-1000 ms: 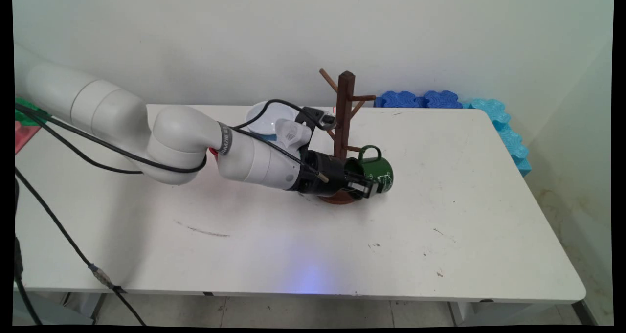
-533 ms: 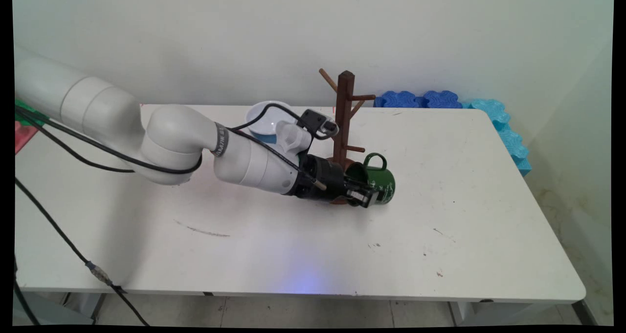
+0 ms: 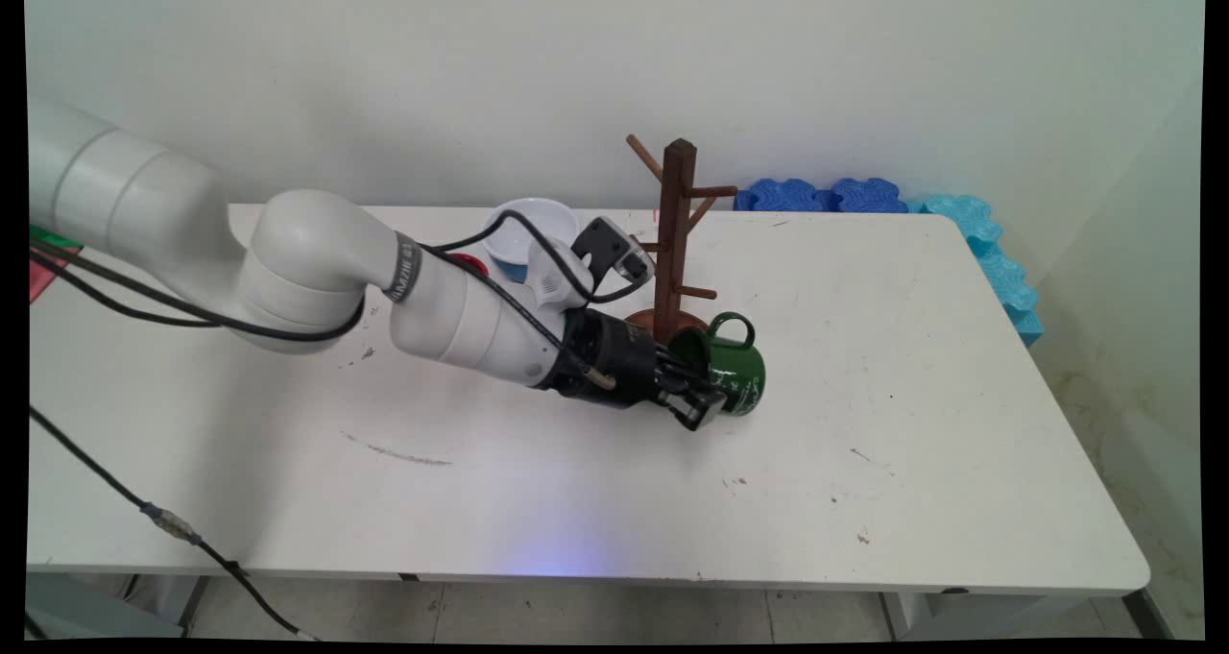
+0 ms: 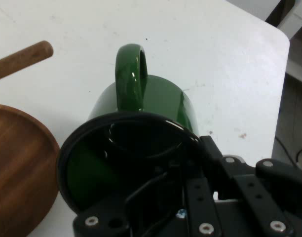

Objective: Place the picked object on the table

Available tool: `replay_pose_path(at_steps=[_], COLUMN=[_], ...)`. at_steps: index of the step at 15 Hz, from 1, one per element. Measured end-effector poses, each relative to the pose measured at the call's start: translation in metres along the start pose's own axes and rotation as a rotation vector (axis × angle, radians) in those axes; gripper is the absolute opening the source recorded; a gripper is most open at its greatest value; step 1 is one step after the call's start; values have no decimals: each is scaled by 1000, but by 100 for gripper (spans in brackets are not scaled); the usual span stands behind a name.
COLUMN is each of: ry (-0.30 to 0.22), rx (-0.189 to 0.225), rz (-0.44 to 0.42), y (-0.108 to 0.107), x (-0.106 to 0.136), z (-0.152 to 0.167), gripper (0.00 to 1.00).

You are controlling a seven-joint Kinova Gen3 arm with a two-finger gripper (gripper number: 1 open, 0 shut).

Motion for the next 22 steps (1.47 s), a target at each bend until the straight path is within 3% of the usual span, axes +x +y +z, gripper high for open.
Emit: replay_pose_path(at_steps=[9, 22], ry=[-61, -165], rx=[6, 20], rz=[182, 386], y=[-13, -55], x=[1, 0], z=[-39, -95], gripper=[0, 0])
